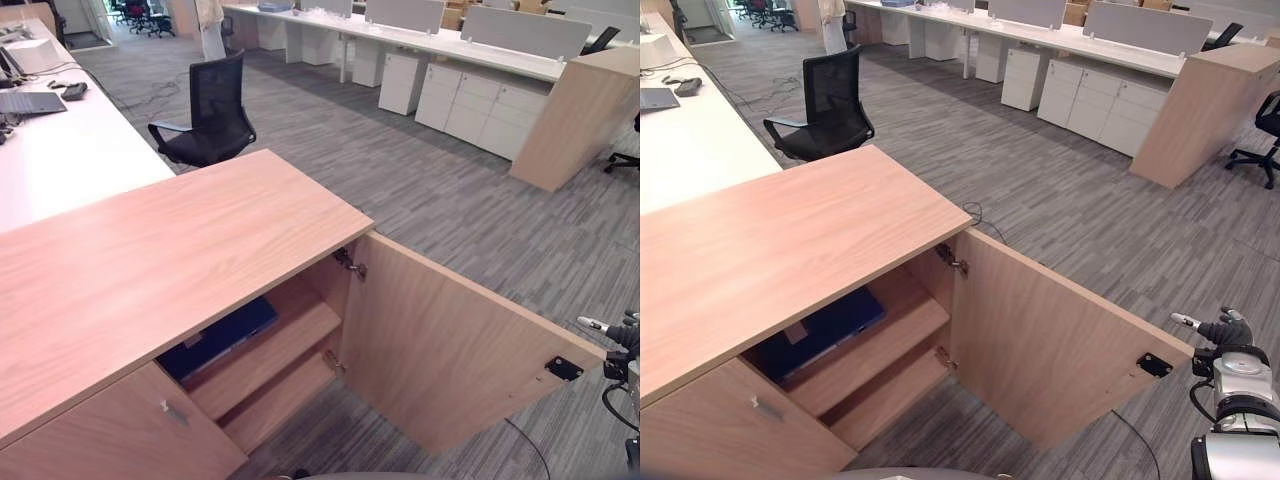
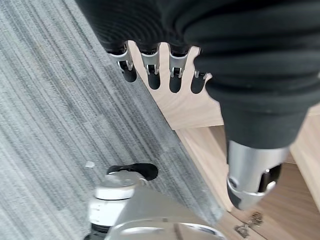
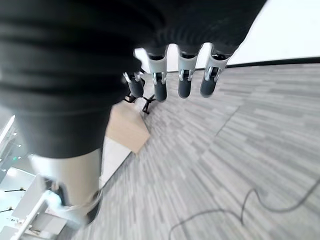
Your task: Put the empty folder in the office cabinet
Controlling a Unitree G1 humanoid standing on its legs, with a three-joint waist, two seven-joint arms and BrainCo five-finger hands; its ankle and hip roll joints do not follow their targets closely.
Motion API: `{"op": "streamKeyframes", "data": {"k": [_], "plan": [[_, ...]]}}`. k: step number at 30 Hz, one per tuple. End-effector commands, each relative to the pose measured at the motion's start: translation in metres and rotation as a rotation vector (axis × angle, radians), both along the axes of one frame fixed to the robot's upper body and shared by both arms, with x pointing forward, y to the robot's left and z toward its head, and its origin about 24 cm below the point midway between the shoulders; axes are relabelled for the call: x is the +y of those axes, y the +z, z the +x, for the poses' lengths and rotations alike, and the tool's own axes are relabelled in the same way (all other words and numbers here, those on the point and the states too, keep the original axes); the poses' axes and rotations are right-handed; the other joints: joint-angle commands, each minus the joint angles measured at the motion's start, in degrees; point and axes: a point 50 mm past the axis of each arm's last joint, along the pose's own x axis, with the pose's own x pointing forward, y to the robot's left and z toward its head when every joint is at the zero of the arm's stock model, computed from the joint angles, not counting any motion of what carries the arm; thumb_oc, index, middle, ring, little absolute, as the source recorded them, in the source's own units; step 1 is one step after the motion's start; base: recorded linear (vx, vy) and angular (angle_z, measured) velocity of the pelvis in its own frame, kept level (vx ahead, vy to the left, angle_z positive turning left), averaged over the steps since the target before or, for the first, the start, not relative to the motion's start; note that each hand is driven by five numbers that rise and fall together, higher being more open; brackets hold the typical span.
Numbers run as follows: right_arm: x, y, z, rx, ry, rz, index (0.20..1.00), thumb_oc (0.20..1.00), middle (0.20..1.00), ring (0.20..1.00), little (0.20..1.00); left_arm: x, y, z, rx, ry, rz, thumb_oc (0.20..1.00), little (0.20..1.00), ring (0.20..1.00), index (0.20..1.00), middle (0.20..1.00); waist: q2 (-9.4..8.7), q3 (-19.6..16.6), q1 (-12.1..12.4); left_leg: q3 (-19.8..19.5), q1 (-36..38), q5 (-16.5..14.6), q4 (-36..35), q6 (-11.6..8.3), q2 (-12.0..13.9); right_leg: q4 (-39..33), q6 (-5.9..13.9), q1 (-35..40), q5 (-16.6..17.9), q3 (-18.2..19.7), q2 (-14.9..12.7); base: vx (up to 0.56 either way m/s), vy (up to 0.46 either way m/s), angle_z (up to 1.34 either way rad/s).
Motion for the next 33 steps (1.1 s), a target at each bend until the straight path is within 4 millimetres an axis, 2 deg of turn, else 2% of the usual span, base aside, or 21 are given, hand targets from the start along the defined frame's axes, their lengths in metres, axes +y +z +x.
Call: {"op": "streamKeyframes", "data": {"k": [1, 2, 4, 6, 7, 10, 12, 13, 15, 16, 17, 18, 19, 20, 22, 25, 26, 30, 32, 33], "plan": [[0.036, 0.009, 0.040, -0.189, 0.135, 0.091, 1.000, 1.000, 1.000, 1.000, 1.000, 0.001, 0.002, 0.023, -0.096, 0.000, 0.011, 1.000, 1.000, 1.000, 1.000, 1.000, -0.90, -1.66, 2.02, -1.48, -3.49, -5.11, 3.80, 1.03, -2.97, -7.22, 0.77, 0.45, 11.29, -5.85, -1.32, -0.02, -0.008, -0.17], [0.058, 0.010, 0.056, -0.203, 0.235, 0.106, 1.000, 1.000, 1.000, 1.000, 1.000, 0.001, 0.002, 0.023, -0.097, 0.001, 0.009, 1.000, 1.000, 1.000, 1.000, 1.000, -1.03, -1.62, 2.22, -1.52, -3.46, -4.98, 3.79, 0.95, -2.98, -7.34, 0.70, 0.54, 11.58, -5.96, -1.37, -0.02, -0.021, -0.15], [0.108, 0.000, 0.075, -0.211, 0.443, 0.206, 1.000, 1.000, 1.000, 1.000, 1.000, 0.000, 0.002, 0.022, -0.103, 0.015, 0.002, 1.000, 1.000, 1.000, 1.000, 1.000, -1.33, -1.54, 2.79, -1.61, -3.42, -4.68, 3.79, 0.72, -2.86, -7.59, 0.36, 0.64, 11.47, -6.20, -1.15, -0.02, -0.029, -0.24], [0.132, -0.006, 0.078, -0.194, 0.550, 0.262, 1.000, 1.000, 1.000, 1.000, 1.000, 0.000, 0.002, 0.019, -0.099, 0.030, 0.000, 1.000, 1.000, 1.000, 1.000, 1.000, -1.50, -1.54, 2.95, -1.67, -3.52, -4.52, 3.82, 0.63, -2.76, -7.52, 0.24, 0.56, 11.62, -6.28, -1.09, -0.02, -0.016, -0.14], [0.152, -0.021, 0.075, -0.105, 0.656, 0.288, 1.000, 1.000, 1.000, 1.000, 1.000, 0.001, 0.002, 0.015, -0.090, 0.040, -0.003, 1.000, 1.000, 1.000, 1.000, 1.000, -1.78, -1.42, 3.21, -1.78, -3.63, -4.33, 3.75, 0.54, -2.71, -7.42, 0.13, 0.47, 11.67, -6.29, -1.00, 0.00, 0.000, 0.00], [0.178, -0.044, 0.064, 0.161, 0.906, 0.223, 1.000, 1.000, 1.000, 1.000, 1.000, 0.005, 0.003, 0.013, -0.091, 0.040, -0.007, 1.000, 1.000, 1.000, 1.000, 1.000, -2.48, -1.12, 3.54, -1.98, -3.99, -3.99, 3.60, 0.30, -2.55, -7.29, -0.04, 0.06, 11.62, -6.44, -0.83, -0.04, -0.012, 0.05], [0.190, -0.048, 0.059, 0.226, 1.002, 0.215, 1.000, 1.000, 1.000, 1.000, 1.000, 0.010, 0.005, 0.012, -0.088, 0.039, 0.002, 1.000, 1.000, 1.000, 1.000, 1.000, -2.80, -0.86, 3.67, -1.95, -4.14, -3.81, 3.52, 0.22, -2.42, -7.06, -0.02, -0.22, 11.77, -6.49, -0.87, -0.02, 0.001, 0.02], [0.205, -0.057, 0.052, 0.275, 1.082, 0.251, 1.000, 1.000, 1.000, 1.000, 1.000, 0.012, 0.005, 0.011, -0.082, 0.041, 0.004, 1.000, 1.000, 1.000, 1.000, 1.000, -3.04, -0.48, 3.86, -1.85, -4.23, -3.59, 3.30, 0.16, -2.34, -7.01, -0.02, -0.52, 11.82, -6.56, -0.90, -0.03, 0.002, -0.02], [0.222, -0.057, 0.048, 0.284, 1.167, 0.289, 1.000, 1.000, 1.000, 1.000, 1.000, 0.013, 0.005, 0.009, -0.077, 0.044, 0.005, 1.000, 1.000, 1.000, 1.000, 1.000, -3.34, 0.06, 4.09, -1.74, -4.44, -3.25, 3.09, 0.05, -2.16, -6.97, 0.03, -0.89, 12.28, -6.88, -0.94, -0.06, -0.013, -0.17], [0.242, -0.055, 0.043, 0.267, 1.251, 0.343, 1.000, 1.000, 1.000, 1.000, 1.000, 0.018, 0.006, 0.007, -0.069, 0.061, 0.015, 1.000, 1.000, 1.000, 1.000, 1.000, -3.76, 1.54, 4.57, -1.62, -4.86, -2.37, 2.67, -0.12, -1.77, -5.64, 0.34, -2.01, 13.51, -7.06, -1.21, -0.11, -0.032, -0.26], [0.247, -0.054, 0.042, 0.261, 1.276, 0.356, 1.000, 1.000, 1.000, 1.000, 1.000, 0.020, 0.007, 0.008, -0.071, 0.064, 0.021, 1.000, 1.000, 1.000, 1.000, 1.000, -3.79, 2.26, 4.83, -1.68, -5.09, -2.01, 2.64, -0.06, -1.53, -4.56, 0.48, -2.36, 13.57, -6.74, -1.43, -0.10, -0.074, -0.23], [0.259, -0.052, 0.041, 0.226, 1.295, 0.405, 1.000, 1.000, 1.000, 1.000, 1.000, 0.021, 0.007, 0.003, -0.052, 0.071, 0.026, 1.000, 1.000, 1.000, 1.000, 1.000, -3.20, 3.36, 5.40, -1.83, -4.89, -2.42, 2.44, -0.21, -0.26, -0.85, 1.17, -1.60, 11.44, -5.80, -2.07, -0.08, -0.083, -0.15], [0.264, -0.051, 0.042, 0.204, 1.297, 0.430, 1.000, 1.000, 1.000, 1.000, 1.000, 0.023, 0.007, 0.002, -0.043, 0.081, 0.032, 1.000, 1.000, 1.000, 1.000, 1.000, -3.11, 3.63, 5.83, -1.60, -5.59, -1.88, 2.17, -0.31, 0.13, 2.26, 1.18, -0.81, 10.74, -5.50, -2.73, -0.09, -0.174, 0.04], [0.271, -0.054, 0.041, 0.190, 1.287, 0.473, 1.000, 1.000, 1.000, 1.000, 1.000, 0.022, 0.007, -0.003, -0.038, 0.101, 0.034, 1.000, 1.000, 1.000, 1.000, 1.000, -4.70, 2.32, 7.64, -0.75, -7.54, -0.78, 0.97, -1.12, -0.03, 0.29, 0.76, 2.46, 7.61, -5.06, -1.15, -0.10, -0.197, 0.18], [0.285, -0.054, 0.045, 0.194, 1.314, 0.465, 1.000, 1.000, 1.000, 1.000, 1.000, 0.018, 0.006, -0.006, -0.044, 0.130, 0.025, 1.000, 1.000, 1.000, 1.000, 1.000, -6.07, 2.08, 10.40, -0.28, -9.10, 0.33, 1.01, -2.16, 1.04, -3.89, -0.22, 2.75, 4.47, -6.85, 1.71, -0.02, -0.263, -0.04], [0.292, -0.052, 0.046, 0.176, 1.327, 0.484, 1.000, 1.000, 1.000, 1.000, 1.000, 0.016, 0.005, -0.005, -0.046, 0.149, 0.020, 1.000, 1.000, 1.000, 1.000, 1.000, -6.23, 2.66, 10.80, -0.78, -9.81, 1.02, 1.42, -3.11, 2.00, -5.71, -0.52, 2.58, 4.72, -7.06, 3.18, 0.00, -0.207, -0.18], [0.300, -0.048, 0.046, 0.160, 1.350, 0.501, 1.000, 1.000, 1.000, 1.000, 1.000, 0.017, 0.005, -0.002, -0.052, 0.155, 0.024, 1.000, 1.000, 1.000, 1.000, 1.000, -6.15, 3.51, 10.86, -1.14, -10.64, 1.83, 1.50, -3.92, 3.02, -6.77, -1.11, 2.58, 4.23, -6.47, 4.48, -0.03, -0.205, -0.58], [0.308, -0.048, 0.046, 0.151, 1.362, 0.530, 1.000, 1.000, 1.000, 1.000, 1.000, 0.015, 0.004, 0.002, -0.059, 0.160, 0.023, 1.000, 1.000, 1.000, 1.000, 1.000, -6.13, 4.76, 10.98, -2.37, -11.62, 3.09, 1.10, -5.15, 4.32, -6.79, -2.11, 1.85, 2.97, -6.25, 6.04, -0.02, -0.228, 0.51], [0.329, -0.047, 0.047, 0.132, 1.383, 0.573, 1.000, 1.000, 1.000, 1.000, 1.000, 0.008, 0.001, 0.000, -0.042, 0.158, 0.006, 1.000, 1.000, 1.000, 1.000, 1.000, -5.98, 7.76, 12.08, -4.99, -12.61, 4.54, 1.32, -6.79, 6.77, -6.08, -3.76, 1.12, 1.17, -6.56, 8.79, 0.03, -0.536, 1.02], [0.336, -0.047, 0.046, 0.127, 1.391, 0.587, 1.000, 1.000, 1.000, 1.000, 1.000, 0.006, 0.001, -0.004, -0.035, 0.173, 0.003, 1.000, 1.000, 1.000, 1.000, 1.000, -5.95, 8.82, 12.69, -6.01, -13.01, 4.51, 2.15, -7.09, 7.34, -5.67, -4.23, 1.18, 0.70, -7.33, 9.32, 0.05, -0.421, 1.01]]}}
